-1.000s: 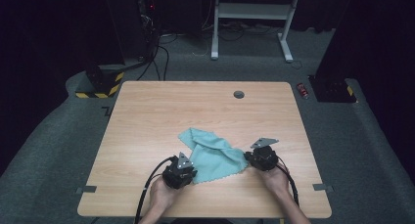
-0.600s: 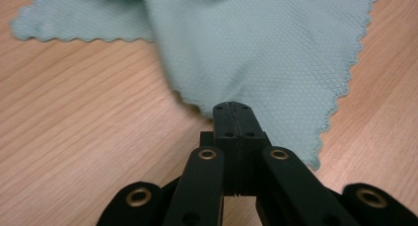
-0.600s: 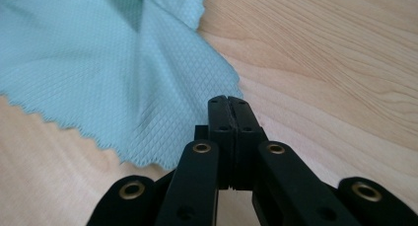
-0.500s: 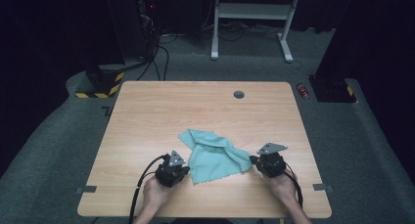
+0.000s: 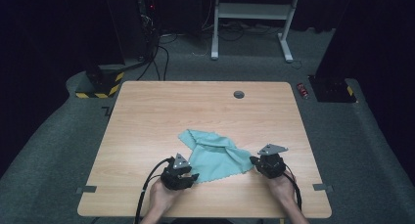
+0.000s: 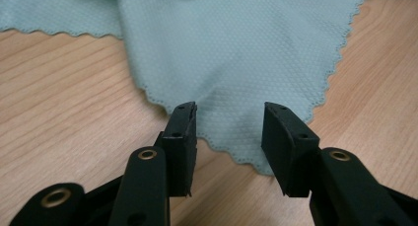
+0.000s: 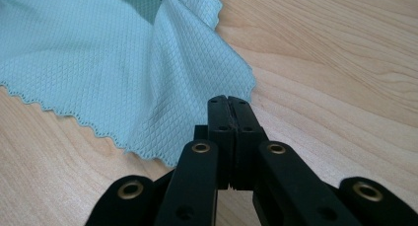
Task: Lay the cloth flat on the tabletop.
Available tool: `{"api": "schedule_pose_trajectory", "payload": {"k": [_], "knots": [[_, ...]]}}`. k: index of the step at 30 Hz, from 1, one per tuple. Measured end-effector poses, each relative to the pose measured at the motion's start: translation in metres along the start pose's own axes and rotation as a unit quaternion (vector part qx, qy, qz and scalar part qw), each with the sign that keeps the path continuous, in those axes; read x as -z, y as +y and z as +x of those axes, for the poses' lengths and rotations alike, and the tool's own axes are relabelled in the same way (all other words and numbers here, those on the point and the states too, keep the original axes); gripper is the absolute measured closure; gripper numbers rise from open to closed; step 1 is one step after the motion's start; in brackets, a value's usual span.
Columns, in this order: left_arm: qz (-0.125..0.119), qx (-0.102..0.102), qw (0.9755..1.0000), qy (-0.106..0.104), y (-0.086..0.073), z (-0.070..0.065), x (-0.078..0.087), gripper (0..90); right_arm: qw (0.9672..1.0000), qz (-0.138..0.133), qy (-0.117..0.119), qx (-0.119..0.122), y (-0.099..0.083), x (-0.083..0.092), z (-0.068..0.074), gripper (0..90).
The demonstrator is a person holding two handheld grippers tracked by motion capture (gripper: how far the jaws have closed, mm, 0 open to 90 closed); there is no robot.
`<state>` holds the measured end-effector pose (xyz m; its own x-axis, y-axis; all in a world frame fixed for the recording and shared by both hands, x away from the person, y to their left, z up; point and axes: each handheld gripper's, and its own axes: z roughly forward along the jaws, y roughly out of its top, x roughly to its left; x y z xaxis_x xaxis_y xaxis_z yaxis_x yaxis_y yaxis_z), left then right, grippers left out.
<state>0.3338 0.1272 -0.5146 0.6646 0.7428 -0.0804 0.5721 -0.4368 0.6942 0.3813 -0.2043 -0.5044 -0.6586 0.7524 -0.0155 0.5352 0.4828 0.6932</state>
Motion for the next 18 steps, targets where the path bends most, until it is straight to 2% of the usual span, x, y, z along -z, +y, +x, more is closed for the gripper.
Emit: {"api": "schedule_pose_trajectory", "payload": {"k": [4,7,10,13,18], "knots": [[-0.008,-0.008,0.9999,0.007,0.0032,-0.0068,-0.0019,59.8,1.0,-0.003,-0.001,0.002,0.0003,0.0002,-0.001,89.3],[-0.001,-0.017,0.9998,0.01,0.0042,-0.0092,-0.0042,63.1,1.0,-0.003,-0.002,0.002,0.0003,0.0007,-0.0019,89.4],[0.004,-0.047,0.9986,0.023,0.0045,-0.009,-0.0042,74.9,1.0,-0.005,-0.003,0.0,0.0001,0.0006,-0.003,89.4],[0.007,-0.048,0.9988,0.011,0.0048,-0.0045,-0.0033,87.4,1.0,-0.005,-0.004,-0.003,-0.0002,0.002,-0.0033,89.5],[0.016,-0.046,0.9988,-0.002,0.0055,0.0,0.0002,89.5,0.9999,-0.005,-0.007,0.005,-0.0022,0.0062,-0.0025,89.7]]}}
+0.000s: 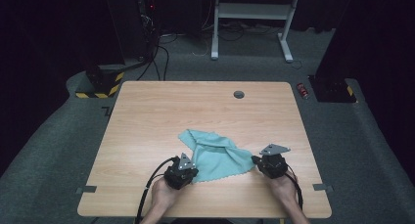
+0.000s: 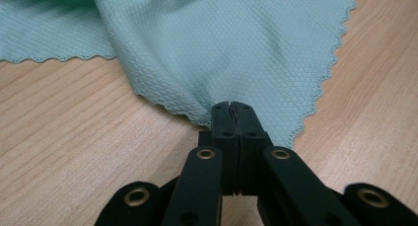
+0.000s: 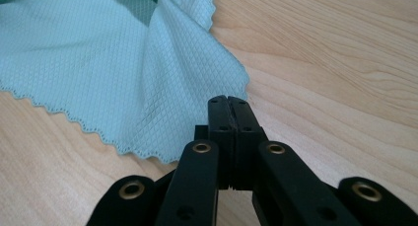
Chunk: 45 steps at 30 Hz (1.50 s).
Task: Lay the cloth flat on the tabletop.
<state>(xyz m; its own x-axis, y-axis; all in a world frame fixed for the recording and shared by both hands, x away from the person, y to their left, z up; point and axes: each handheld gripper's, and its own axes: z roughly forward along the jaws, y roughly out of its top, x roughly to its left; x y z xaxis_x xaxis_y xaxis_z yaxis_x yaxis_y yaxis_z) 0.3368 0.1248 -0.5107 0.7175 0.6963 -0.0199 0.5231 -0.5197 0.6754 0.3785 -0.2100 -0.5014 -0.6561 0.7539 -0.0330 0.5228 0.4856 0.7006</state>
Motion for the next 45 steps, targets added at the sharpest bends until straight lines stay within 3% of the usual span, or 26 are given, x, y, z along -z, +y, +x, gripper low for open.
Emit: {"api": "schedule_pose_trajectory", "payload": {"k": [3,6,8,11,13,14,16,19,20,24,30,36,37,41,45], "knots": [[-0.007,0.009,0.9999,-0.005,-0.004,0.004,0.01,89.5,0.9999,-0.012,0.003,-0.001,-0.006,0.007,0.004,89.7],[-0.01,0.006,0.9999,-0.002,-0.009,0.007,0.025,89.5,0.9998,-0.013,0.014,0.006,-0.016,0.011,0.015,89.8],[0.0,-0.002,1.0,0.009,-0.012,0.009,0.032,89.5,0.9996,-0.005,0.025,0.013,-0.021,0.009,0.023,89.8],[0.02,-0.001,0.9998,0.0,-0.018,0.011,0.031,89.2,0.999,0.0,0.034,0.028,-0.026,0.006,0.038,89.6],[0.025,0.0,0.9997,0.0,-0.021,0.012,0.029,88.2,0.9987,0.003,0.042,0.03,-0.024,0.007,0.041,88.9],[0.022,0.01,0.9997,-0.008,-0.022,0.013,0.029,85.8,0.9985,0.0,0.044,0.032,-0.022,0.007,0.042,87.1],[0.008,0.023,0.9997,-0.002,-0.021,0.017,0.029,76.7,0.9986,-0.01,0.042,0.031,-0.016,0.009,0.039,81.4],[-0.01,0.036,0.9987,0.033,-0.013,0.028,0.028,65.2,0.9983,-0.034,0.042,0.023,0.001,0.009,0.033,77.9],[-0.011,0.039,0.998,0.049,-0.009,0.033,0.026,63.6,0.998,-0.037,0.046,0.022,0.007,0.008,0.032,77.9],[-0.014,0.06,0.995,0.078,0.006,0.055,0.014,60.9,0.996,-0.047,0.073,0.022,0.036,-0.007,0.028,75.9],[-0.023,0.102,0.9891,0.103,0.023,0.079,-0.005,56.3,0.9965,-0.026,0.079,0.013,0.066,-0.042,0.024,65.8],[0.002,0.114,0.9865,0.117,0.031,0.09,-0.03,53.4,0.9976,0.001,0.068,0.018,0.078,-0.067,0.022,59.6],[-0.005,0.119,0.9861,0.116,0.031,0.091,-0.031,52.8,0.9977,0.005,0.067,0.012,0.078,-0.069,0.021,59.6],[-0.002,0.117,0.9865,0.115,0.036,0.092,-0.034,53.7,0.9976,0.012,0.068,0.005,0.079,-0.074,0.016,61.4],[-0.002,0.098,0.9904,0.098,0.038,0.093,-0.035,61.3,0.996,0.034,0.082,-0.004,0.076,-0.081,0.011,68.2]]}}
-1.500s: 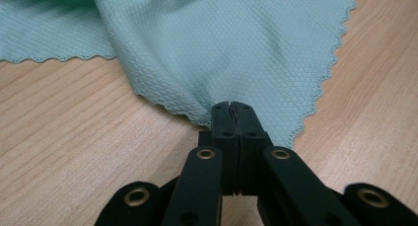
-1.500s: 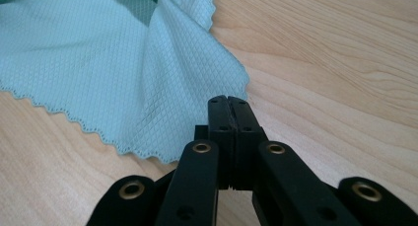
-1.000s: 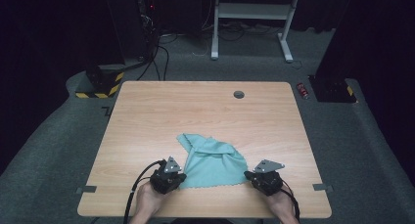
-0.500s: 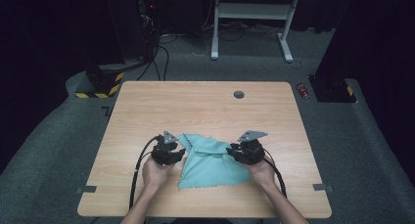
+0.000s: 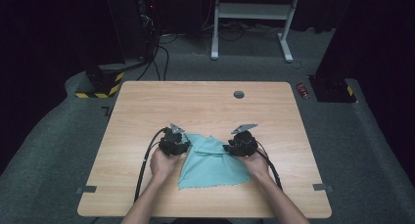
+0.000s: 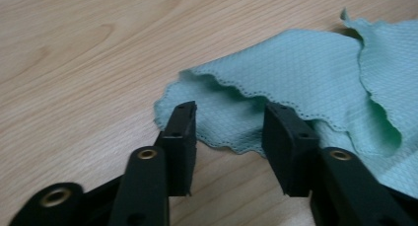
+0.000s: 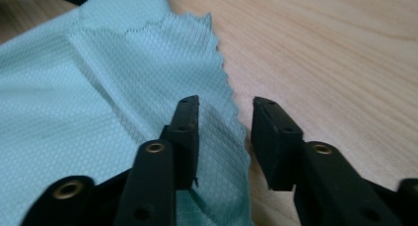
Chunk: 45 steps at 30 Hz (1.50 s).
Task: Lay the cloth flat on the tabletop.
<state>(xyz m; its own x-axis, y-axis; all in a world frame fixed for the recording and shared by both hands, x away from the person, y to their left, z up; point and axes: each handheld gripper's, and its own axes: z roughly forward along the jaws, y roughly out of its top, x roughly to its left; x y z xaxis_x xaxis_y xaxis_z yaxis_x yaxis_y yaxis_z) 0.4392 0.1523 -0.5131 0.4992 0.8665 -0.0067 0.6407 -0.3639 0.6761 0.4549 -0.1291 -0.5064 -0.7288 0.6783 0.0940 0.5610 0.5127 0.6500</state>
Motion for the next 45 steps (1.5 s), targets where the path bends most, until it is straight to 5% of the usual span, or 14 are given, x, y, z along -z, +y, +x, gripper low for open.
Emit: {"api": "schedule_pose_trajectory", "payload": {"k": [4,7,10,18,26,31,37,41,45], "knots": [[0.0,-0.016,0.9997,-0.017,0.001,-0.003,0.0,76.9,0.9998,0.01,0.001,0.019,0.0,-0.002,0.002,87.6],[0.015,-0.027,0.9993,-0.023,0.006,-0.006,-0.001,87.7,0.9998,0.005,-0.004,0.021,0.001,0.0,0.003,89.5],[0.021,-0.035,0.9988,-0.026,0.01,-0.005,-0.001,89.0,0.9997,-0.008,-0.01,0.021,0.002,0.007,0.003,89.7],[-0.013,-0.013,0.9993,-0.033,0.015,0.009,0.02,89.2,0.9978,-0.056,-0.03,0.018,0.002,0.034,-0.003,89.8],[-0.007,-0.017,0.9998,-0.007,0.023,0.016,0.015,89.1,0.9966,-0.053,-0.062,0.006,-0.004,0.038,-0.013,89.8],[-0.003,-0.01,0.9999,-0.012,0.024,0.015,0.005,87.4,0.9979,-0.028,-0.058,-0.005,-0.01,0.028,-0.018,86.4],[-0.011,-0.007,0.9999,0.008,0.029,0.014,0.006,70.1,0.9951,-0.061,-0.071,-0.033,-0.008,0.032,-0.024,76.7],[-0.01,0.017,0.9997,0.012,0.028,0.016,0.002,60.3,0.9937,-0.063,-0.085,-0.036,-0.003,0.027,-0.027,73.7],[-0.007,0.013,0.9997,0.017,0.022,0.012,-0.004,54.7,0.9936,-0.059,-0.083,-0.047,0.003,0.019,-0.032,71.7]]}}
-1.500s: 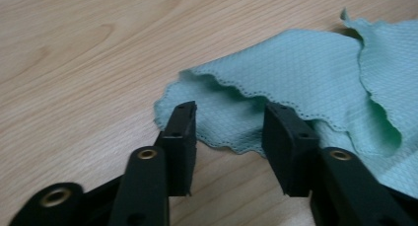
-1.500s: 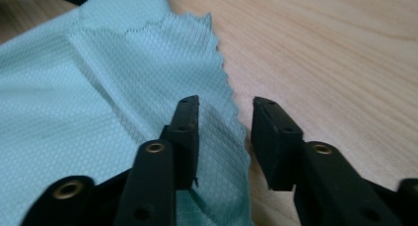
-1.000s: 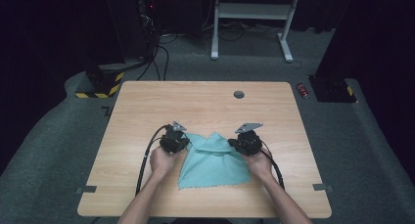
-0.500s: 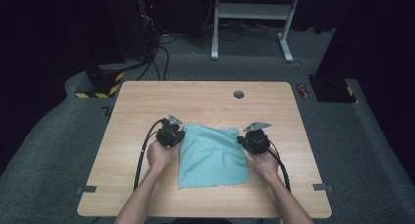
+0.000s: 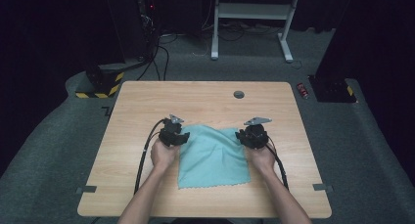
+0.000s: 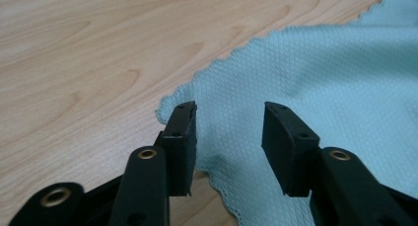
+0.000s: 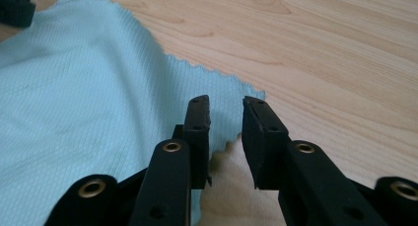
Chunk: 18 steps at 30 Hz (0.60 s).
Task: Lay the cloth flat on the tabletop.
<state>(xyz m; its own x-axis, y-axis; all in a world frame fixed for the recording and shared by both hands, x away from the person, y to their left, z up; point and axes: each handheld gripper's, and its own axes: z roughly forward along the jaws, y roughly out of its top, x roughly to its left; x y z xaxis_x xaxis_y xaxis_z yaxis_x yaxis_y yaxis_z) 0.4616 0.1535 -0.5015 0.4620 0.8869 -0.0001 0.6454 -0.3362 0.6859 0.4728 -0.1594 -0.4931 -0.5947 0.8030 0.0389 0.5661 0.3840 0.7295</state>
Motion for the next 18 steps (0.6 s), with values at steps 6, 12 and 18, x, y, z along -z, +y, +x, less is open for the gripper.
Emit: {"api": "schedule_pose_trajectory", "payload": {"k": [6,12,18], "knots": [[-0.011,0.011,0.9999,0.006,-0.01,0.002,-0.004,49.1,0.9999,0.003,-0.003,-0.013,0.001,-0.013,-0.005,67.3],[-0.028,0.014,0.9994,0.011,-0.02,0.005,-0.008,45.0,0.9997,-0.003,-0.01,-0.023,0.009,-0.019,-0.01,66.2],[-0.052,0.021,0.9982,0.018,-0.027,0.004,-0.009,39.7,0.9992,0.012,-0.011,-0.036,0.005,-0.029,-0.014,64.0]]}}
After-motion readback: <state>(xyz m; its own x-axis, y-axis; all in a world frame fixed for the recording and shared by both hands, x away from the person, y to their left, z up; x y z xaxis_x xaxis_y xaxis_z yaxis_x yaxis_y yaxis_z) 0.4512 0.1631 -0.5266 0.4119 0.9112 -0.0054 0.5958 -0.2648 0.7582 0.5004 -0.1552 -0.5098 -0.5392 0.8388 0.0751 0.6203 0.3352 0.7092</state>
